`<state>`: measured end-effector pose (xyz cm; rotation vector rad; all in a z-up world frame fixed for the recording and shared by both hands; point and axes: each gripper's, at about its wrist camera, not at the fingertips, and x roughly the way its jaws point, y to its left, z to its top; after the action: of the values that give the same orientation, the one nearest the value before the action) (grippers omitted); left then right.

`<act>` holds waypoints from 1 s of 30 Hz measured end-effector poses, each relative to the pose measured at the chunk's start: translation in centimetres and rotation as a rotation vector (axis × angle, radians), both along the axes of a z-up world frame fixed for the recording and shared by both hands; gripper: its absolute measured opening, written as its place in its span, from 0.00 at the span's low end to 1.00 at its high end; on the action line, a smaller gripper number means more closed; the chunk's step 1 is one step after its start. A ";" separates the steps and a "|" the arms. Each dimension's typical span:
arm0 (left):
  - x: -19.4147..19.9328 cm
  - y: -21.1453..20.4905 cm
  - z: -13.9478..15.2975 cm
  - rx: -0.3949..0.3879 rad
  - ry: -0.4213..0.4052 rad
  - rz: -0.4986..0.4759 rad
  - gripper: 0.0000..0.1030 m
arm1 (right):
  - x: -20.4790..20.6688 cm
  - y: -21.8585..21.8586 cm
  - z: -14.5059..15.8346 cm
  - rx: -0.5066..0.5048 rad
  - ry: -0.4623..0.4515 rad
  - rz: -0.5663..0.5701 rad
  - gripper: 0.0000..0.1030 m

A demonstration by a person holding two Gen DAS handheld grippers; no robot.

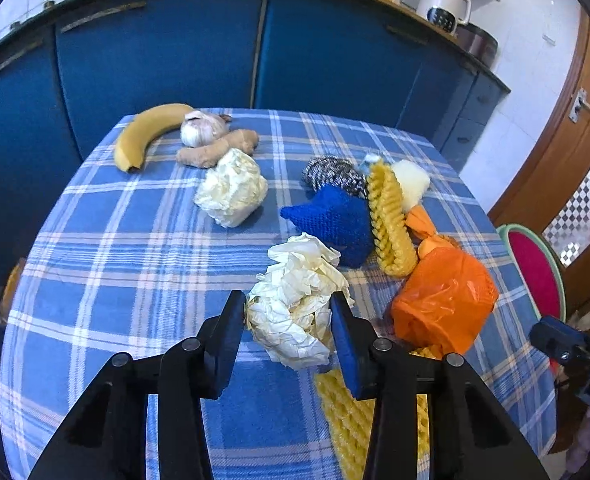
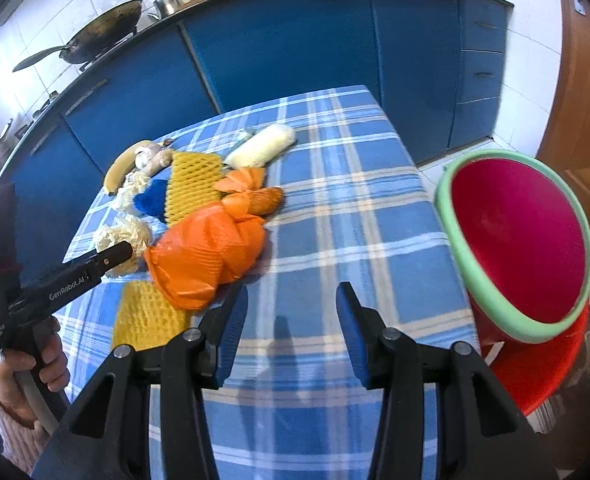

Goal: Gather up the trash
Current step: 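Grasp the crumpled white paper with the left tool while the right tool grasps the orange bag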

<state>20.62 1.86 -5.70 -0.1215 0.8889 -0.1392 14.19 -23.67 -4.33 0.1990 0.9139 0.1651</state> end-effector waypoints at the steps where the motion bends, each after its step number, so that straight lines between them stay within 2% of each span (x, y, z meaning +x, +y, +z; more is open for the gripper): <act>1: -0.2 0.2 0.2 0.000 -0.009 0.008 0.42 | 0.2 0.5 0.0 0.005 0.001 0.008 0.46; 4: -0.6 0.5 0.7 0.024 -0.031 0.022 0.42 | 1.0 1.7 0.0 0.019 0.004 0.029 0.51; 6: -0.8 0.7 0.9 0.035 -0.044 0.029 0.42 | 1.5 2.3 -0.1 0.023 0.004 0.030 0.59; 12: -1.3 1.4 1.1 0.050 -0.062 0.044 0.42 | 3.7 4.1 -1.2 0.024 0.034 0.032 0.59; 18: -1.3 1.6 0.8 0.051 -0.055 0.050 0.42 | 4.7 5.7 -2.3 0.007 0.058 0.080 0.59; 19: -1.3 1.7 0.7 0.051 -0.053 0.051 0.42 | 4.8 5.9 -2.4 -0.002 0.052 0.084 0.58; 21: -1.3 1.6 0.7 0.051 -0.052 0.053 0.42 | 4.8 6.1 -2.5 -0.014 0.045 0.086 0.42; 23: -1.3 1.5 0.7 0.053 -0.052 0.054 0.42 | 4.7 6.0 -2.6 -0.011 0.038 0.087 0.35; 24: -1.3 1.6 0.7 0.052 -0.052 0.053 0.42 | 4.7 5.9 -2.5 -0.011 0.032 0.089 0.26; 26: -1.4 1.6 0.8 0.053 -0.053 0.053 0.42 | 4.4 5.8 -2.2 -0.014 0.016 0.095 0.17; 30: -1.9 1.2 1.2 0.054 -0.065 0.049 0.42 | 3.4 5.6 -1.0 -0.014 -0.025 0.107 0.11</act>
<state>18.77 3.05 -4.49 -0.0885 0.8236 -0.0728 17.62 -18.07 -5.35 0.1349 0.9009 0.2599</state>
